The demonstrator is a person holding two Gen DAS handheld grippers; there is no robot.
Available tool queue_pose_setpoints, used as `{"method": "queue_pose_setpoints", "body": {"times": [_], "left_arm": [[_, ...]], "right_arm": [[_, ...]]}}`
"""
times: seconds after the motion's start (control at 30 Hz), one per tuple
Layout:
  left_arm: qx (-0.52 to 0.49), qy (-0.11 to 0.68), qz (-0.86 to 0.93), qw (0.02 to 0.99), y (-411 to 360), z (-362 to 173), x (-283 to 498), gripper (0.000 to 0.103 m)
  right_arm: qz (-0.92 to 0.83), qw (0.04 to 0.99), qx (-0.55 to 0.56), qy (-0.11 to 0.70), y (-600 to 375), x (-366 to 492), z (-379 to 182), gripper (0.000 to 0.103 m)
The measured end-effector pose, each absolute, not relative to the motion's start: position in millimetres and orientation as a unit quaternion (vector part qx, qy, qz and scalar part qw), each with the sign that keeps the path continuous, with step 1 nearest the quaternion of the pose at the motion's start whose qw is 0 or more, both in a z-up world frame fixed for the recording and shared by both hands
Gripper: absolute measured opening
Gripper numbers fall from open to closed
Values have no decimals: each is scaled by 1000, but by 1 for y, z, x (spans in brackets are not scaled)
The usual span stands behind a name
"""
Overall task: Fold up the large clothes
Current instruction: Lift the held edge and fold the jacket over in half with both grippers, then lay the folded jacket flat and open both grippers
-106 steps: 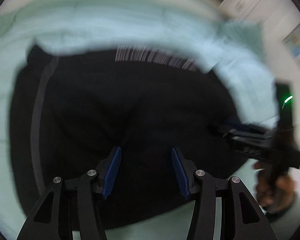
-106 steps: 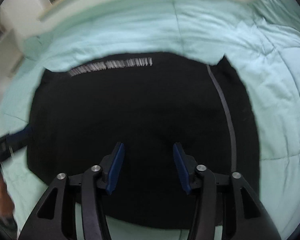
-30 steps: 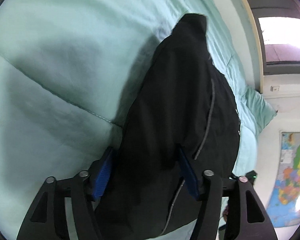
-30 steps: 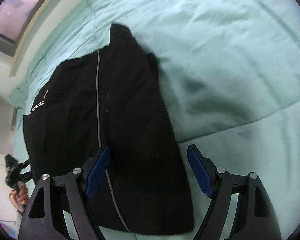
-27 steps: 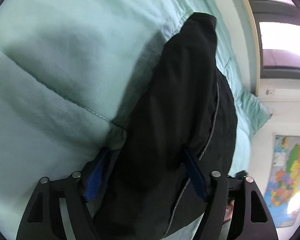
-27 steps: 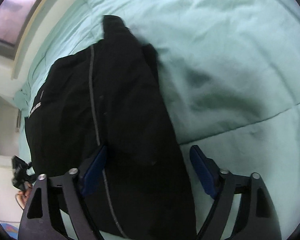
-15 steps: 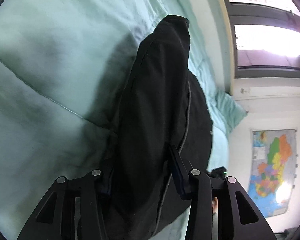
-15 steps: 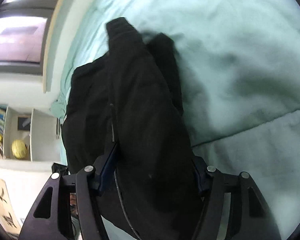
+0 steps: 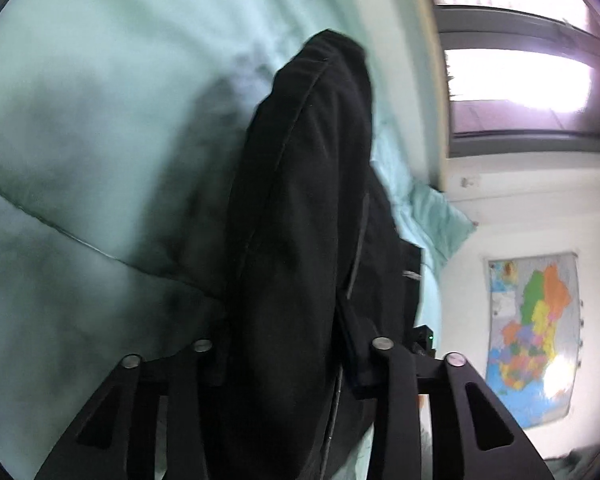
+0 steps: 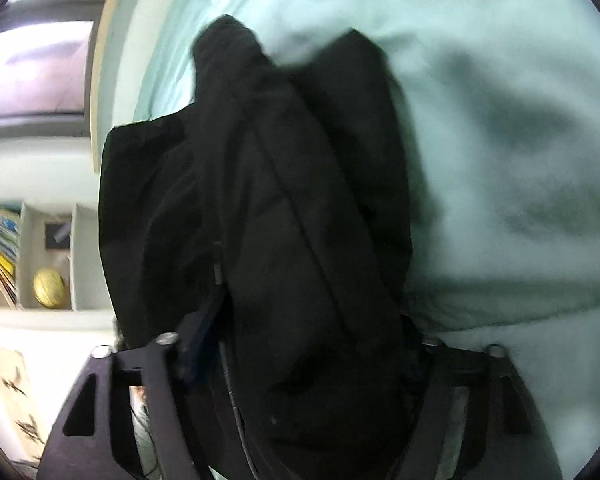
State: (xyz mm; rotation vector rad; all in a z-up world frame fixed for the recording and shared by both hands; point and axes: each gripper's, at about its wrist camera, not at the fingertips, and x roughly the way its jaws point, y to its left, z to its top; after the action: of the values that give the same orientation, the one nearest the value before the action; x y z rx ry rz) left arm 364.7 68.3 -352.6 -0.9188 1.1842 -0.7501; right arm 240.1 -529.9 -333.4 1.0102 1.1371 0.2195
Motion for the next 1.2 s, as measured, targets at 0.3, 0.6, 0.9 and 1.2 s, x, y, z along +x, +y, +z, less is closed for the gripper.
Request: {"method": "queue_pose_setpoints", "body": {"times": [0.3,0.6,0.9,1.2], "left_arm": [[-365,453,-413,701,53,-229,297,33],[-352,435,-424,712,110,-174,164,33],[-386,514,-365,673,140,-243,81,35],[-555,583,-149,574,251,-391,17,44]], "right_arm": [[132,790,355,483,-468,186,-217,41],[141,807,332,468,-441,48,-123,41],[107,769,339,531,-422,-36,-163,42],[-39,646,534,544,-498,-127,-277,52]]}}
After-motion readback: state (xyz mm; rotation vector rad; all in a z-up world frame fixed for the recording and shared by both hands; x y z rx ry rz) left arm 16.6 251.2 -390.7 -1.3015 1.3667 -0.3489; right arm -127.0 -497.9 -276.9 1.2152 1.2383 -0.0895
